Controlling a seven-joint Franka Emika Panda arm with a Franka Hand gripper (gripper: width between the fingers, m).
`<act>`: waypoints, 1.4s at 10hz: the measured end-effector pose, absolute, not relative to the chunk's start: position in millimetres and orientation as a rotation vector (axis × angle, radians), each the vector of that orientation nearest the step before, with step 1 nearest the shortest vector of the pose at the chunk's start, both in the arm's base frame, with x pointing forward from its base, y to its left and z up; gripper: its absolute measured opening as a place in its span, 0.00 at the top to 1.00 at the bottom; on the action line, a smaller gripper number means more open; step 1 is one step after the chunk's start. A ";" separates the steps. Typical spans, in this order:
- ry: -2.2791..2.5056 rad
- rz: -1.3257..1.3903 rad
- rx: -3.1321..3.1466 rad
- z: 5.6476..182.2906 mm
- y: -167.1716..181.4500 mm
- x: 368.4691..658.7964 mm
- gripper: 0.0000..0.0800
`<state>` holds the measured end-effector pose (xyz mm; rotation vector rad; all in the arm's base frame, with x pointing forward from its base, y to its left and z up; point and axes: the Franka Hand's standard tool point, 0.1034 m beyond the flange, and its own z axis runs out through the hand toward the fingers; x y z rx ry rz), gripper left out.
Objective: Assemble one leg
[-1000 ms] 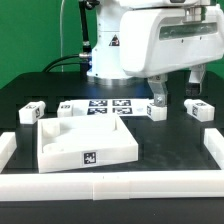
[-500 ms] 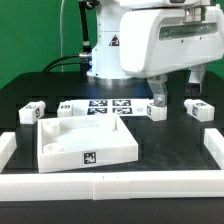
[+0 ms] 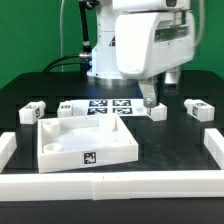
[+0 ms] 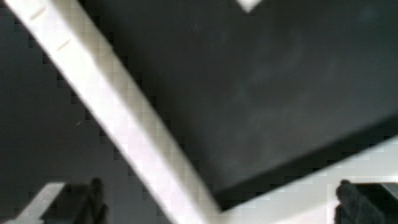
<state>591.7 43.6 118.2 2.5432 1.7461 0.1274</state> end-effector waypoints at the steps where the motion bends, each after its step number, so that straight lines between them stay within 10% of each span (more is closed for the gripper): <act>1: 1.859 0.080 2.448 114.8 41.4 586.8 0.19; 8: 2.083 0.011 2.267 109.2 29.7 579.9 0.19; 14: 2.326 -0.052 2.113 85.1 -34.0 509.9 0.19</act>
Offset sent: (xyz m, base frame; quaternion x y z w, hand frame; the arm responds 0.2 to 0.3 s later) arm 0.0000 0.0000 0.0000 0.0000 0.0000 0.0000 1.0000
